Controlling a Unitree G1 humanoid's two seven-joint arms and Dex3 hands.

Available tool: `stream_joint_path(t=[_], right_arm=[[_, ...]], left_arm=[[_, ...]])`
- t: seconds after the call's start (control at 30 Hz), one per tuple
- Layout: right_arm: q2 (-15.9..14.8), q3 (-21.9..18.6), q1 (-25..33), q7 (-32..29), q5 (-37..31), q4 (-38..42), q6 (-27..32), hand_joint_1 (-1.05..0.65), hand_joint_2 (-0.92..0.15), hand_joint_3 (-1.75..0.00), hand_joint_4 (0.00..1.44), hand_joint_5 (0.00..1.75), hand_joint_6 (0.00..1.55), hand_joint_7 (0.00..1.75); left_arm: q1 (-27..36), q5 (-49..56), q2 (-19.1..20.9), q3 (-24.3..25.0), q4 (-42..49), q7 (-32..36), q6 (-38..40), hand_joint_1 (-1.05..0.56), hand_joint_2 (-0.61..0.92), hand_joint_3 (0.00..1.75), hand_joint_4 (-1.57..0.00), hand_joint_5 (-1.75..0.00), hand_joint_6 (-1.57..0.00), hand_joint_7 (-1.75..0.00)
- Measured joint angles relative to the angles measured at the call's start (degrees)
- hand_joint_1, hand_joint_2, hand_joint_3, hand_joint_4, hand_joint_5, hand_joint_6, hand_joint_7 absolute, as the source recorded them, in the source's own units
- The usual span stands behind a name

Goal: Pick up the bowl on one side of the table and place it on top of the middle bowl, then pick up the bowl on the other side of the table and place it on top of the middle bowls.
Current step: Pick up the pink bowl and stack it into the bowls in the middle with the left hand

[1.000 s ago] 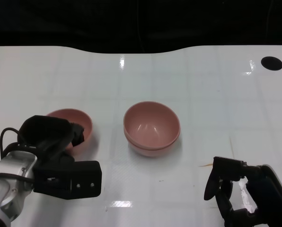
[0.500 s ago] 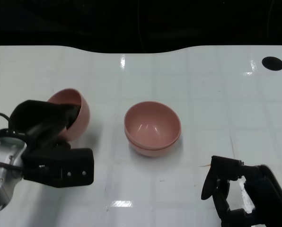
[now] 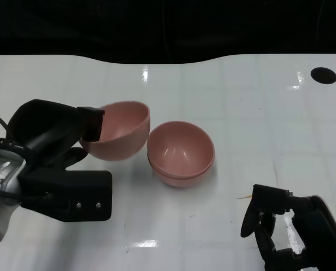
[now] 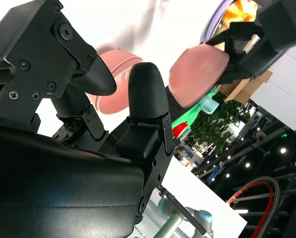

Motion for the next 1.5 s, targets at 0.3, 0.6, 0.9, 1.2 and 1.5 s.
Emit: stream_joint_path(t=[0.3, 0.6, 0.9, 1.2, 1.5], right_arm=[[0.1, 0.5, 0.0, 0.0, 0.4, 0.0, -0.1, -0.01, -0.11, -1.74, 0.97, 1.75, 0.83, 1.49], [0.2, 0.7, 0.0, 0.0, 0.6, 0.3, -0.2, -0.01, -0.13, -1.72, 0.97, 1.75, 0.82, 1.48], [0.2, 0.7, -0.1, 0.0, 0.7, 1.7, -0.4, -0.02, -0.12, -1.73, 0.96, 1.75, 0.82, 1.48], [0.2, 1.4, -0.2, 0.1, 0.7, 1.8, -0.8, -0.03, -0.1, -1.75, 0.96, 1.75, 0.83, 1.49], [0.2, 2.1, 0.5, 0.1, -0.3, 1.3, -0.7, -0.05, -0.1, -1.75, 0.97, 1.75, 0.83, 1.49]], left_arm=[[-0.1, 0.4, 0.2, 0.2, -4.0, -1.6, -0.4, -0.22, 0.65, 0.7, -0.89, -1.75, -0.68, -1.75], [-2.5, 0.6, -0.1, 0.4, -6.4, -2.6, -0.8, -0.24, 0.66, 0.72, -0.89, -1.75, -0.68, -1.74], [-6.9, 1.7, -3.5, -1.7, -3.2, -2.5, -1.8, -0.26, 0.69, 0.65, -0.89, -1.75, -0.67, -1.74], [-11.6, 3.1, -9.0, -5.5, 5.5, -0.2, -3.2, -0.28, 0.77, 0.44, -0.9, -1.75, -0.67, -1.75], [-14.3, 4.4, -14.0, -9.7, 16.2, 3.9, -4.0, -0.23, 0.91, 0.16, -0.9, -1.75, -0.73, -1.66]])
